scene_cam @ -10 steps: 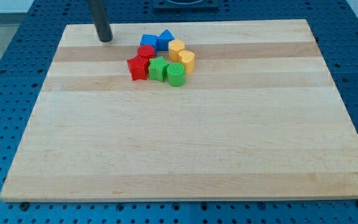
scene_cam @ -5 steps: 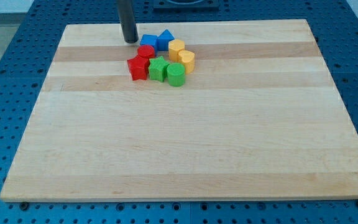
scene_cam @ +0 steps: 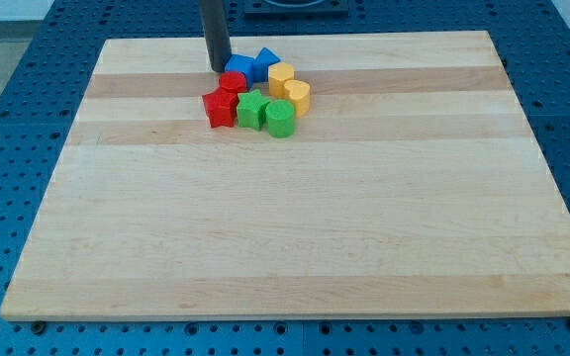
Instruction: Nudge the blue triangle slightly to the blue cube
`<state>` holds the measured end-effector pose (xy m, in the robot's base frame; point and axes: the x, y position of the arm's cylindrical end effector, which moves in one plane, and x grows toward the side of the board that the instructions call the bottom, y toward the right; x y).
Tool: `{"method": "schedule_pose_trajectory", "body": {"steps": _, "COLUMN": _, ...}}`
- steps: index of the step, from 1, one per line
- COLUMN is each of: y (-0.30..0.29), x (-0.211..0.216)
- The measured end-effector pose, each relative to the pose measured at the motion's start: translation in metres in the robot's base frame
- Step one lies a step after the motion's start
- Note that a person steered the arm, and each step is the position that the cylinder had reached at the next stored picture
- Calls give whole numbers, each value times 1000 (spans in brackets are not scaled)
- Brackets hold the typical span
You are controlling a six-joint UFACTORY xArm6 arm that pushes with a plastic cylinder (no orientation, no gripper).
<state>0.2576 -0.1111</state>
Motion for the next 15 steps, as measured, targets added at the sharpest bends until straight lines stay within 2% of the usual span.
{"method": "schedule_pose_trajectory", "body": {"steps": 6, "y": 12, "x": 7}}
{"method": "schedule_pose_trajectory", "body": {"steps": 8, "y": 12, "x": -16}}
{"method": "schedule_pose_trajectory", "body": {"steps": 11, "y": 12, "x": -20}}
{"method": "schedule_pose_trajectory", "body": {"steps": 12, "y": 18, "x": -34}}
{"method": "schedule_pose_trajectory", "body": {"steps": 13, "y": 44, "x": -61}}
{"method": "schedule_pose_trajectory", "body": {"steps": 15, "y": 151, "x": -52}}
